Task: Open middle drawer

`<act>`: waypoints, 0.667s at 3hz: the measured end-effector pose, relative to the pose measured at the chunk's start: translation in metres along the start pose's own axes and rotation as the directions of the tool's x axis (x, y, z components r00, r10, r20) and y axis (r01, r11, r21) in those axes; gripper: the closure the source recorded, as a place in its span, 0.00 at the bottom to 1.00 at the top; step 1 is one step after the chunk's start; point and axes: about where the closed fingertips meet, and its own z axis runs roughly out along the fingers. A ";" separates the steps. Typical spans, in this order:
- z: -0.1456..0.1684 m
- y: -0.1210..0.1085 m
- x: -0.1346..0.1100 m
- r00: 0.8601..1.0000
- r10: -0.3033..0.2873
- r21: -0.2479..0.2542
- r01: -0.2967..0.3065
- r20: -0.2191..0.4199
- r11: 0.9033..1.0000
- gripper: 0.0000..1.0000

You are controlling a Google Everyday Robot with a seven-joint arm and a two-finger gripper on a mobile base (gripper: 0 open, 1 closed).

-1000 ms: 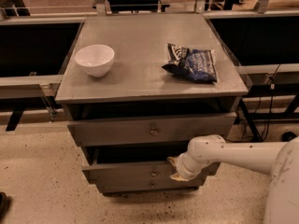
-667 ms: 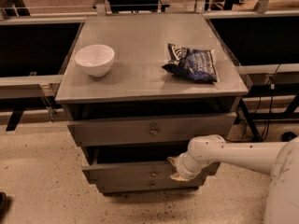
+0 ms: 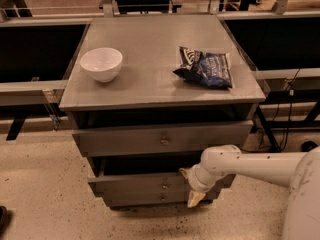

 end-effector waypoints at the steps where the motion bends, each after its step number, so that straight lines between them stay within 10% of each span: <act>1: 0.000 -0.001 -0.001 1.000 0.000 0.000 0.000 0.000 1.000 0.00; 2: 0.011 0.001 -0.009 0.999 -0.008 -0.057 0.006 -0.042 0.998 0.19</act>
Offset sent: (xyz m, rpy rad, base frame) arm -0.0059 0.0273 -0.0195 -0.1593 0.0984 0.0425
